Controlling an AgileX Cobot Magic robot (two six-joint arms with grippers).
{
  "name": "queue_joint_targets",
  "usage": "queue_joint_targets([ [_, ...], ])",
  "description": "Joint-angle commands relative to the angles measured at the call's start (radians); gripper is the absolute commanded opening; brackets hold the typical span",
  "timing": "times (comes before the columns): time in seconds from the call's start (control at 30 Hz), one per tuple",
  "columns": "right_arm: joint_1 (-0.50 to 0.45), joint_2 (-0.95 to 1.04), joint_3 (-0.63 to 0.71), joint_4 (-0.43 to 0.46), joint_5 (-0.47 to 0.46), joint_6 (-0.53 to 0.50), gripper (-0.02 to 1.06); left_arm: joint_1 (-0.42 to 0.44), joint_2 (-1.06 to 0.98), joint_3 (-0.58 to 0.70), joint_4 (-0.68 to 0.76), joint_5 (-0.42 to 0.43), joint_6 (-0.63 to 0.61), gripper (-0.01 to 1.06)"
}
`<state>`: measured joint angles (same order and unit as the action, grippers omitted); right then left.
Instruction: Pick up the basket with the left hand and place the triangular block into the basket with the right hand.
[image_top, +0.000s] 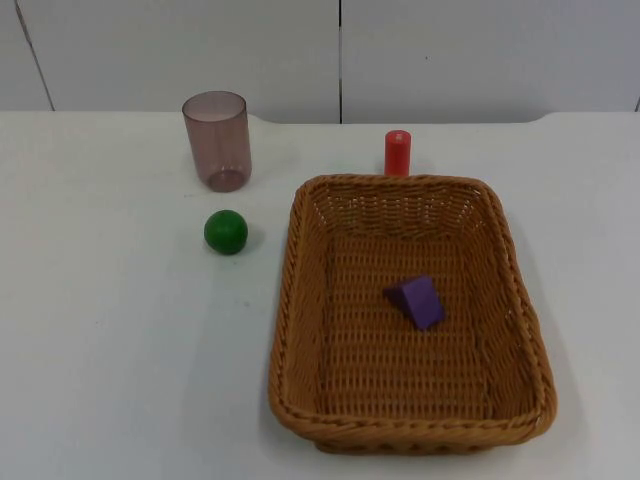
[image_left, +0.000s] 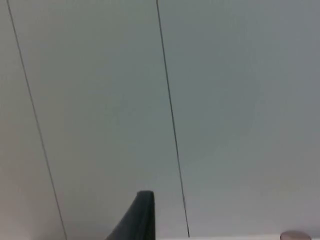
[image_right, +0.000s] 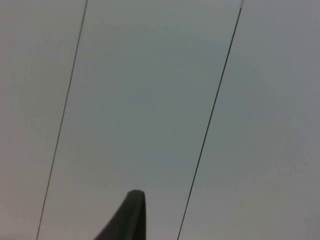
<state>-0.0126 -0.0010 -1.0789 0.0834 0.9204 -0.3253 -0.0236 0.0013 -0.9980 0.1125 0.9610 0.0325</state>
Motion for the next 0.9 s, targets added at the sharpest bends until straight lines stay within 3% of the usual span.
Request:
queue_joint_targets([
  [0.0, 0.001, 0.001, 0.016, 0.008, 0.006, -0.002, 1.05, 0.002, -0.001, 0.017, 0.004, 0.024, 0.003, 1.05],
  [0.17, 0.001, 0.001, 0.051, 0.037, 0.034, -0.040, 1.05, 0.002, -0.001, 0.036, -0.050, 0.036, 0.003, 1.05],
  [0.4, 0.001, 0.001, 0.063, 0.058, 0.026, -0.001, 1.05, 0.061, -0.001, 0.036, -0.076, -0.015, 0.003, 1.05],
  [0.6, 0.001, 0.001, 0.068, 0.053, 0.029, -0.001, 1.05, 0.064, -0.001, 0.047, -0.061, -0.015, 0.012, 1.05],
  [0.87, 0.014, 0.001, 0.181, 0.056, 0.022, -0.006, 1.05, 0.064, -0.001, 0.047, -0.060, 0.022, 0.015, 1.05],
])
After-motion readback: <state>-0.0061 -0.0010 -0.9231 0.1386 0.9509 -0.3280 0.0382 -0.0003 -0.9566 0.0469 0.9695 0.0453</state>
